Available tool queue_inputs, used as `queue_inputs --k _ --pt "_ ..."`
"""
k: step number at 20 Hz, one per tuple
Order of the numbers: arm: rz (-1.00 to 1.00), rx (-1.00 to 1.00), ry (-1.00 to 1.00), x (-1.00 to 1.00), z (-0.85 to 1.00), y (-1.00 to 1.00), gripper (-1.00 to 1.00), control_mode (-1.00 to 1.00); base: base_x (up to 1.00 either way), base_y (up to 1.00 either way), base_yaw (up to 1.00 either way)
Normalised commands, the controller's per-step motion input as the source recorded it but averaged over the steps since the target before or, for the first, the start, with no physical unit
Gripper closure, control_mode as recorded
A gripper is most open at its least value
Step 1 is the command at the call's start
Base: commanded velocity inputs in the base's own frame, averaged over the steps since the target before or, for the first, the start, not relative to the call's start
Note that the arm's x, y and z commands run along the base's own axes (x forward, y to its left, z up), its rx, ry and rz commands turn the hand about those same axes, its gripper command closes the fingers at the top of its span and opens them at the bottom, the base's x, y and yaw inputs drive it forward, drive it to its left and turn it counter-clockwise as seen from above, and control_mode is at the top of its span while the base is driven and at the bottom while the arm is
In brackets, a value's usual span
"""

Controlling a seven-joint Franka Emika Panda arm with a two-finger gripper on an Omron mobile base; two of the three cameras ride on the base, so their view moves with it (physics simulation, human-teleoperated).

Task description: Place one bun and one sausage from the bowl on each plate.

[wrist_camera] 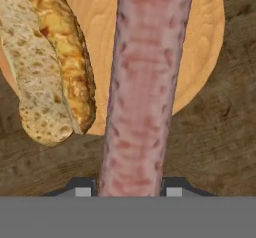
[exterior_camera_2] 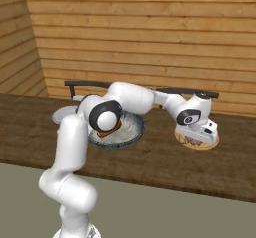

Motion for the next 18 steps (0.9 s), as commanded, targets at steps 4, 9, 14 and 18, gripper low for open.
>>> queue_inputs --k 4,9,14,18 --pt "0.0 0.0 0.0 0.0 -0.32 -0.01 1.0 -1.0 0.0 0.0 0.0" --pt "0.0 0.0 0.0 0.18 -0.03 0.0 1.0 -1.0 0.0 0.0 0.0" --pt "0.0 0.0 0.0 0.32 0.0 0.0 1.0 -1.0 0.0 0.0 0.0" --pt "0.0 0.0 0.0 0.33 0.0 -0.1 1.0 -1.0 0.0 0.0 0.0"
